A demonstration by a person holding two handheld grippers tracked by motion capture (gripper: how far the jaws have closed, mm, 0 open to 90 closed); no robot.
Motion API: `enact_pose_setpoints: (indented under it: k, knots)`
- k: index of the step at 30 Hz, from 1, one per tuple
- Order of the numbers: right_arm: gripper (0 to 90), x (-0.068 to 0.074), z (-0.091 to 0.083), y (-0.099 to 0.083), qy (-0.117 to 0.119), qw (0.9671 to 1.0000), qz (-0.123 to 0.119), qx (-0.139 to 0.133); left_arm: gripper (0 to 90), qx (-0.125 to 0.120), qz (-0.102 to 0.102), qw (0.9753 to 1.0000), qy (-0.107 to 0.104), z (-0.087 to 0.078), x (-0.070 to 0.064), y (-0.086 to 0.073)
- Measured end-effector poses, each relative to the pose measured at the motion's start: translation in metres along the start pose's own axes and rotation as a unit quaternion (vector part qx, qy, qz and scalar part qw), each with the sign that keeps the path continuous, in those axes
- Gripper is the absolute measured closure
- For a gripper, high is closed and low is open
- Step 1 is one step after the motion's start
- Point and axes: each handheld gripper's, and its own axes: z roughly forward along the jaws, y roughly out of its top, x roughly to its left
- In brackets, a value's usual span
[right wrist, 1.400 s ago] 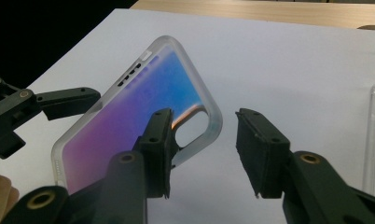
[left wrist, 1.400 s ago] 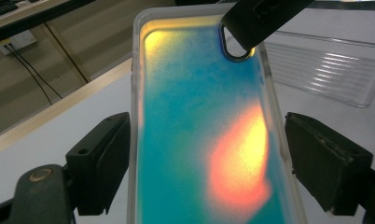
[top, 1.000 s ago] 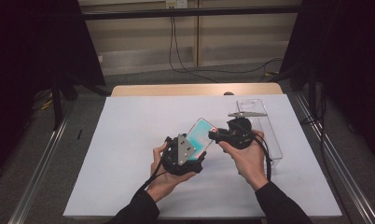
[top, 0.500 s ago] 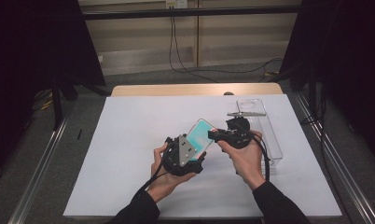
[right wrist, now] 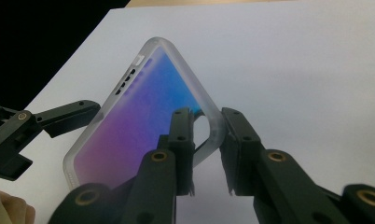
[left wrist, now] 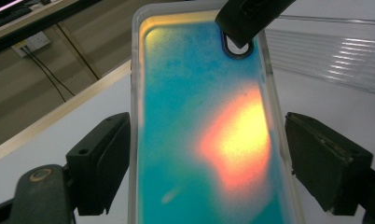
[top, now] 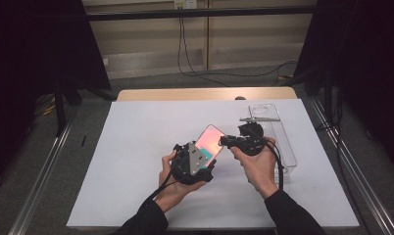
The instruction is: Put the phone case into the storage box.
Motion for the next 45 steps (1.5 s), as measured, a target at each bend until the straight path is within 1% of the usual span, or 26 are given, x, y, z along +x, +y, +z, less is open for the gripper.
enact_pose_setpoints:
  k: [4, 6, 9, 12, 13, 14, 15, 16, 17, 18, 19, 23, 25, 27, 29, 30, 32, 34, 36, 37, 39, 40, 41, 42, 43, 45]
  knots:
    - [77.3, 0.001, -0.001, 0.000, 0.004, 0.9999, -0.003, -0.009, 16.9, -0.001, 0.000, 1.0000, 0.005, 0.001, 0.001, -0.001]
    - [78.1, 0.002, -0.002, 0.000, 0.006, 0.9998, -0.008, -0.018, 16.9, -0.001, -0.006, 1.0000, 0.007, 0.002, 0.002, -0.001]
    - [79.6, 0.004, -0.004, 0.001, 0.012, 0.9995, -0.015, -0.026, 16.8, 0.000, -0.008, 0.9999, 0.008, 0.004, 0.004, -0.002]
    - [80.3, 0.005, -0.005, 0.001, 0.019, 0.9990, -0.018, -0.036, 16.4, 0.000, -0.018, 0.9998, 0.007, 0.005, 0.005, -0.003]
    - [80.5, 0.007, -0.006, 0.002, 0.024, 0.9985, -0.025, -0.042, 16.1, 0.003, -0.023, 0.9997, 0.003, 0.007, 0.007, -0.003]
    - [80.5, 0.007, -0.006, 0.002, 0.024, 0.9985, -0.025, -0.042, 16.1, 0.002, -0.026, 0.9997, -0.001, 0.007, 0.008, -0.003]
    - [80.7, 0.009, -0.006, 0.002, 0.023, 0.9982, -0.033, -0.044, 15.7, 0.010, -0.038, 0.9991, -0.015, 0.010, 0.012, -0.004]
    - [80.7, 0.009, -0.006, 0.002, 0.023, 0.9982, -0.033, -0.044, 15.6, 0.010, -0.038, 0.9991, -0.015, 0.010, 0.012, -0.004]
    - [81.0, 0.010, -0.005, 0.001, 0.018, 0.9980, -0.041, -0.046, 14.6, 0.017, -0.047, 0.9985, -0.022, 0.012, 0.014, -0.005]
    - [81.0, 0.010, -0.005, 0.001, 0.018, 0.9980, -0.041, -0.046, 14.6, 0.017, -0.055, 0.9980, -0.024, 0.012, 0.017, -0.006]
    - [81.3, 0.009, -0.005, 0.001, 0.012, 0.9977, -0.046, -0.049, 9.8, 0.015, -0.061, 0.9977, -0.025, 0.012, 0.019, -0.007]
    - [81.3, 0.005, -0.007, 0.002, 0.014, 0.9977, -0.043, -0.051, 8.6, 0.008, -0.078, 0.9966, -0.027, 0.010, 0.027, -0.008]
    - [81.3, 0.004, -0.010, 0.003, 0.012, 0.9970, -0.050, -0.058, 7.5, 0.000, -0.092, 0.9953, -0.030, 0.007, 0.030, -0.008]
    - [81.3, 0.003, -0.011, 0.003, 0.013, 0.9969, -0.050, -0.059, 7.4, -0.001, -0.095, 0.9949, -0.033, 0.006, 0.032, -0.007]
    - [81.3, 0.001, -0.013, 0.004, 0.013, 0.9968, -0.050, -0.061, 6.7, -0.007, -0.100, 0.9944, -0.034, 0.004, 0.033, -0.008]
    - [81.3, 0.000, -0.014, 0.004, 0.013, 0.9968, -0.051, -0.061, 6.0, -0.008, -0.097, 0.9945, -0.037, 0.003, 0.034, -0.008]
    - [81.3, -0.003, -0.016, 0.005, 0.017, 0.9964, -0.050, -0.066, 5.2, -0.008, -0.094, 0.9950, -0.034, 0.000, 0.036, -0.008]
    - [81.3, -0.004, -0.018, 0.005, 0.018, 0.9963, -0.052, -0.067, 4.8, -0.014, -0.099, 0.9942, -0.040, -0.003, 0.039, -0.010]
    - [81.3, -0.007, -0.021, 0.006, 0.020, 0.9960, -0.054, -0.069, 3.0, -0.013, -0.106, 0.9934, -0.043, -0.008, 0.044, -0.012]
    - [81.3, -0.008, -0.021, 0.006, 0.021, 0.9959, -0.054, -0.069, 2.9, -0.013, -0.106, 0.9934, -0.043, -0.008, 0.044, -0.012]
    - [81.3, -0.009, -0.021, 0.006, 0.024, 0.9957, -0.057, -0.070, 2.9, -0.012, -0.103, 0.9941, -0.033, -0.011, 0.046, -0.014]
    - [81.3, -0.011, -0.022, 0.007, 0.025, 0.9954, -0.059, -0.071, 2.9, -0.013, -0.107, 0.9934, -0.037, -0.014, 0.049, -0.016]
    - [81.3, -0.011, -0.022, 0.007, 0.025, 0.9954, -0.059, -0.071, 2.9, -0.013, -0.107, 0.9934, -0.037, -0.014, 0.049, -0.016]
    - [81.3, -0.012, -0.023, 0.007, 0.027, 0.9952, -0.061, -0.071, 2.9, -0.014, -0.107, 0.9936, -0.034, -0.016, 0.050, -0.017]
    - [81.3, -0.014, -0.025, 0.007, 0.031, 0.9943, -0.068, -0.076, 2.9, -0.017, -0.106, 0.9938, -0.028, -0.018, 0.051, -0.018]
    - [81.3, -0.016, -0.027, 0.008, 0.032, 0.9938, -0.071, -0.079, 2.9, -0.019, -0.112, 0.9933, -0.022, -0.024, 0.057, -0.022]
